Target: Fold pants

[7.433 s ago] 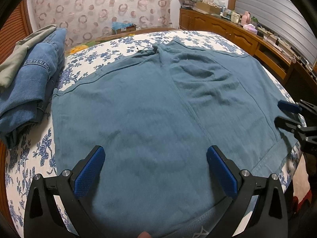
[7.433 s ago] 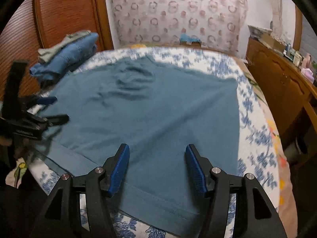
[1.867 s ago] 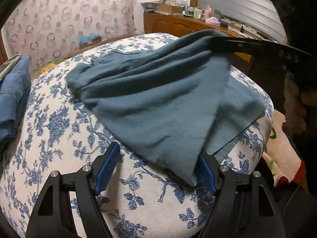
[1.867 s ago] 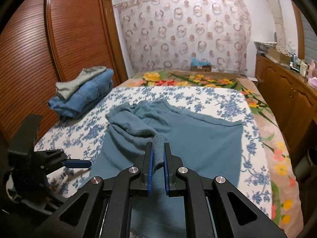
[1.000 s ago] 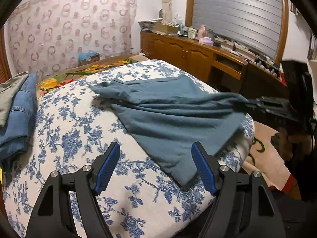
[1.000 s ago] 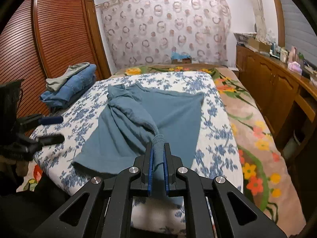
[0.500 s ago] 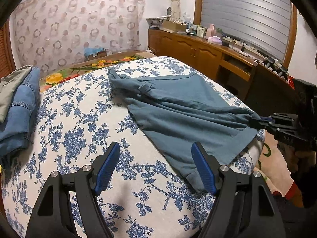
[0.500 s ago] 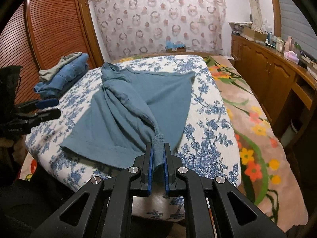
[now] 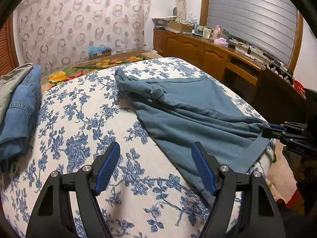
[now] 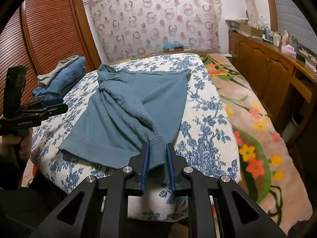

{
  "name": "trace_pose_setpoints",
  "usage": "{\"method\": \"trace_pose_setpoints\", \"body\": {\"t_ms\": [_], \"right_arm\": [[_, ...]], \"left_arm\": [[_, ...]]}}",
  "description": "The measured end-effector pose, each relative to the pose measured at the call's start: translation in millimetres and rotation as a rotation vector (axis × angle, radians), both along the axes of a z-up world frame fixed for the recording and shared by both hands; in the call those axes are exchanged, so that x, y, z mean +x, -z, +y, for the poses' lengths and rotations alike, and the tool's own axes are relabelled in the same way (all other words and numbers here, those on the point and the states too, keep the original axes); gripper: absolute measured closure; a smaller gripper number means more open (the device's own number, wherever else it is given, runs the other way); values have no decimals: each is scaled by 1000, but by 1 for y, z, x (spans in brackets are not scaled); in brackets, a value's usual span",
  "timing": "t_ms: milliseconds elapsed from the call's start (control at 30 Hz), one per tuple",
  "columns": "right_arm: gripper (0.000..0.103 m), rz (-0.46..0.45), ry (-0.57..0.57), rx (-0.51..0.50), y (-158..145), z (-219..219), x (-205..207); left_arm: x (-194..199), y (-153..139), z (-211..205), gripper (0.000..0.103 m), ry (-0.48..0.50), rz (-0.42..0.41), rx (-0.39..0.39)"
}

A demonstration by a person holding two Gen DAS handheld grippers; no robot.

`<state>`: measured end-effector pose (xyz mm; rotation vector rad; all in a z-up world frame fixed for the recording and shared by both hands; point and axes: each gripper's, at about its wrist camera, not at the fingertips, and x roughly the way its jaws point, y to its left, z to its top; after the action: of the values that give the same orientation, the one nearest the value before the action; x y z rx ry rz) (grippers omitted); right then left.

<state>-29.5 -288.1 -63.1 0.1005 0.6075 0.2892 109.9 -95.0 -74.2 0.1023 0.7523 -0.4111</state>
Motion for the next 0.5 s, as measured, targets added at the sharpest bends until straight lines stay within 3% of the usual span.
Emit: {"method": "trace_pose_setpoints", "body": {"t_ms": [100, 500], "right_arm": [[78, -12, 2, -9, -6, -1, 1], [76, -49, -42, -33, -33, 20, 57]], "left_arm": [[9, 0, 4, 28, -10, -5, -3], [48, 2, 22, 28, -31, 2, 10]]}}
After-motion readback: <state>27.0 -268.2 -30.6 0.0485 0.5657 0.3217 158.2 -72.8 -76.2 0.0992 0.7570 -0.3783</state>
